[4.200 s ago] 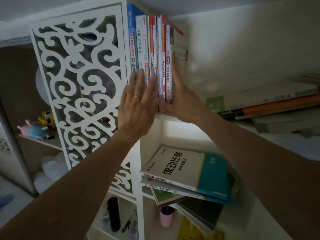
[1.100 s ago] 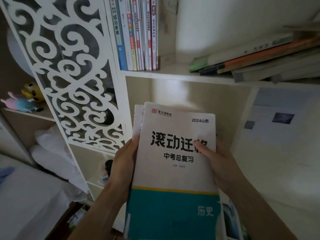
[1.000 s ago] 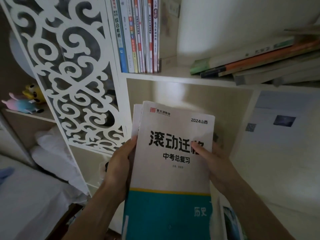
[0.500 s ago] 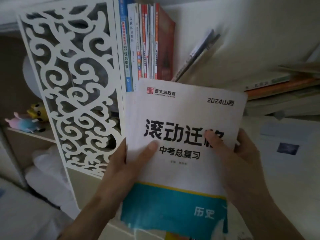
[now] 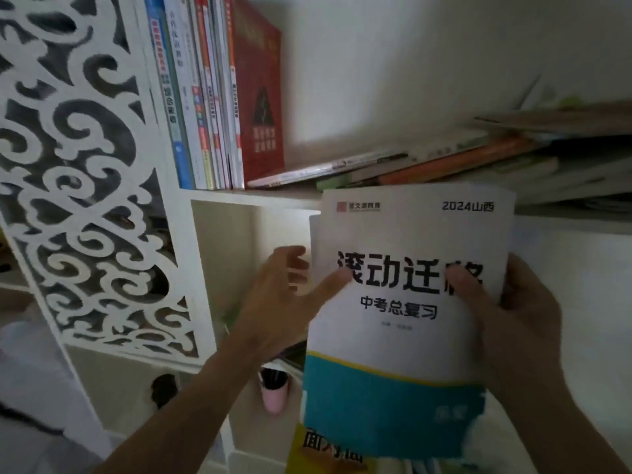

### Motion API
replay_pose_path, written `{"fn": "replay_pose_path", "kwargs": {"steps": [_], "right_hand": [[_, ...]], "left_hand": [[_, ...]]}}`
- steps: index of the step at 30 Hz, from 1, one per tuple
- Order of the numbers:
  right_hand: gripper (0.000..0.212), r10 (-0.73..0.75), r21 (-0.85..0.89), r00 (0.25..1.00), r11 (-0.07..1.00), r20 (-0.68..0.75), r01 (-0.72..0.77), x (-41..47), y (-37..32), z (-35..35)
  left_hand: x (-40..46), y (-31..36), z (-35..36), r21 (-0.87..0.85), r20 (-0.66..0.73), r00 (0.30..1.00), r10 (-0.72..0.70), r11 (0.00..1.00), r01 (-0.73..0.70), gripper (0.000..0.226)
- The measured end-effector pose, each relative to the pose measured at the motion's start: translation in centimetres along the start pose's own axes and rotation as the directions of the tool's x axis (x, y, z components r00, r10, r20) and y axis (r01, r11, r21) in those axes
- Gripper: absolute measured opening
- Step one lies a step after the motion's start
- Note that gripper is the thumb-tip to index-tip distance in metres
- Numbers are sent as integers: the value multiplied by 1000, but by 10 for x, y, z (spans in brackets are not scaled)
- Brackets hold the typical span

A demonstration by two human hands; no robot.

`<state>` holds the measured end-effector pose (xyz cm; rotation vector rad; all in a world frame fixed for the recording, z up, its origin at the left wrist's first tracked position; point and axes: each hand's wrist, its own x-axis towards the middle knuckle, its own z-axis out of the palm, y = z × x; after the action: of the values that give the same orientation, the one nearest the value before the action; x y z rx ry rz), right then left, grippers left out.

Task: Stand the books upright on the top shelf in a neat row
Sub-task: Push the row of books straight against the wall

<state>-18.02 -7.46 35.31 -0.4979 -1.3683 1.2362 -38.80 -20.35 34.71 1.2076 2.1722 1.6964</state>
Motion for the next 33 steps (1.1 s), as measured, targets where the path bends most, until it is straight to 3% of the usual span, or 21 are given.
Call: {"fn": "replay_pose_path", "kwargs": {"steps": [2, 5, 8, 12, 17, 23, 28, 33], "right_hand": [[36, 14, 47, 1000, 999, 18, -15, -3, 14, -13], [31, 45, 35, 999, 998, 12, -45, -7, 45, -57], [36, 97, -85, 995, 992, -18, -98, -22, 80, -132], [50, 183, -216, 981, 958, -57, -191, -41, 121, -244], [53, 346, -262, 935, 898, -72, -353, -56, 178, -345], [49, 476, -284, 879, 843, -4, -458, -71, 267, -396], [53, 542, -248, 841, 813, -8, -526, -70, 309, -420], [38, 510, -295, 860, 819, -17, -492, -58, 280, -418]], "left_hand": [[-13, -9, 29, -141, 175, 985, 4, 990, 21, 68], [-31, -16, 68, -408, 255, 963, 84, 913, 28, 38], [-56, -35, 128, -400, 432, 890, 147, 915, 43, 49], [-97, -78, 238, -303, 576, 808, 125, 951, 69, 67], [-126, -112, 361, -197, 627, 779, -23, 962, 187, 60], [-162, -176, 425, -164, 577, 791, -201, 921, 354, 47], [-159, -206, 461, -67, 588, 778, -220, 946, 317, 67], [-158, -185, 458, -89, 562, 818, -126, 973, 212, 56]]}}
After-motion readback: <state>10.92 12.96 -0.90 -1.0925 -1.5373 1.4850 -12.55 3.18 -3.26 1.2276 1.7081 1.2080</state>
